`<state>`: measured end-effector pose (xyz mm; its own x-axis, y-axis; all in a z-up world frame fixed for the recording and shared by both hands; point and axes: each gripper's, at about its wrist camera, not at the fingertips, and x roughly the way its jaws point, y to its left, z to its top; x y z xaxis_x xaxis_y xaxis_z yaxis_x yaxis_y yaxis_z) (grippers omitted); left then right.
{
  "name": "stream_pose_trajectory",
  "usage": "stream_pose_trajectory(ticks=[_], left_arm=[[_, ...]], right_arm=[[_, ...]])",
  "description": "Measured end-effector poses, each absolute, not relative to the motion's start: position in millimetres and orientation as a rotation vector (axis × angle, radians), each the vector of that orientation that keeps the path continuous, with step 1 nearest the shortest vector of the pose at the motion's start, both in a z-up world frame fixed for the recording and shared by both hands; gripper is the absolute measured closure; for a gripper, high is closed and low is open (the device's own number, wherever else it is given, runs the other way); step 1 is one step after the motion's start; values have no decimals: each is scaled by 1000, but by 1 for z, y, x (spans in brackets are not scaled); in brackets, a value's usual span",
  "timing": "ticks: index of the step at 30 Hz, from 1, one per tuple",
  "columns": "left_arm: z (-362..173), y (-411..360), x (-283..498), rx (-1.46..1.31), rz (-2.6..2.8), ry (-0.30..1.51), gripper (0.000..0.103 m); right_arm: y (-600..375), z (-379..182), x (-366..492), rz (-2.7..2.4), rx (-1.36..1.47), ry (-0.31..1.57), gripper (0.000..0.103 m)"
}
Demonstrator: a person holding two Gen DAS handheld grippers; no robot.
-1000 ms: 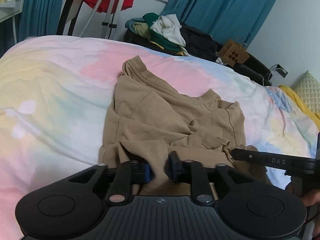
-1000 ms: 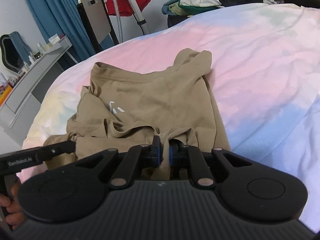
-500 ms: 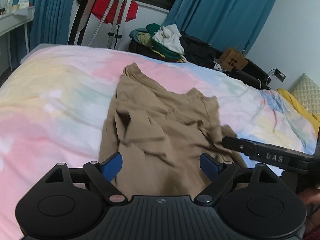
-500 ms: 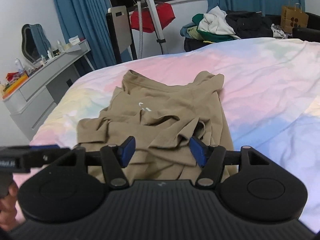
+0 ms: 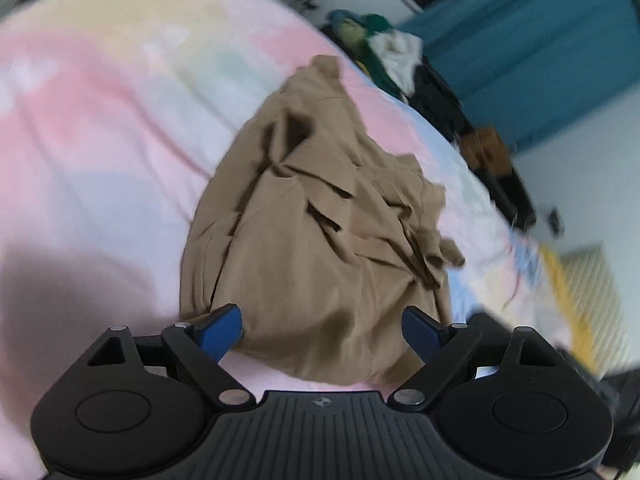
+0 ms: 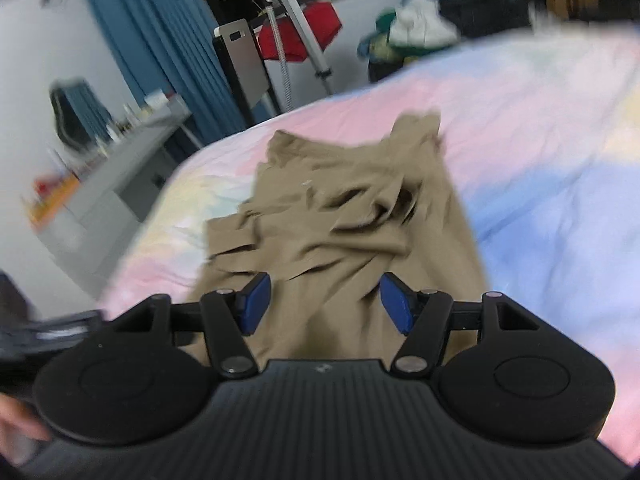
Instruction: Fold clothes
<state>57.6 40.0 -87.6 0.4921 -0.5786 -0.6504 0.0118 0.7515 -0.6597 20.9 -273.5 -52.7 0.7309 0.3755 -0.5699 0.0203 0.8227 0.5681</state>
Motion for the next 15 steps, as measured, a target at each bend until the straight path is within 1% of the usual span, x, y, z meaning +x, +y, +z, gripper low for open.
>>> stream_pose_trajectory(ticks=[2, 5, 6, 9, 15], left_arm=[[-98, 45, 61, -736, -367, 1014, 15], [-112, 53, 62, -858, -325, 1012, 15], [-116, 56, 62, -901, -312, 1013, 17], [-119, 64, 55, -1003, -281, 1019, 17], [-131, 53, 52, -1003, -292, 1173, 16]], right_arm=[[-285, -69, 22, 257, 795, 801, 38], [-298, -109, 25, 313, 1130, 931, 38], [-300, -120, 26, 309, 1201, 965, 38], [-302, -137, 25, 219, 1251, 1026, 38], [-317, -141, 19, 71, 1296, 947, 39]])
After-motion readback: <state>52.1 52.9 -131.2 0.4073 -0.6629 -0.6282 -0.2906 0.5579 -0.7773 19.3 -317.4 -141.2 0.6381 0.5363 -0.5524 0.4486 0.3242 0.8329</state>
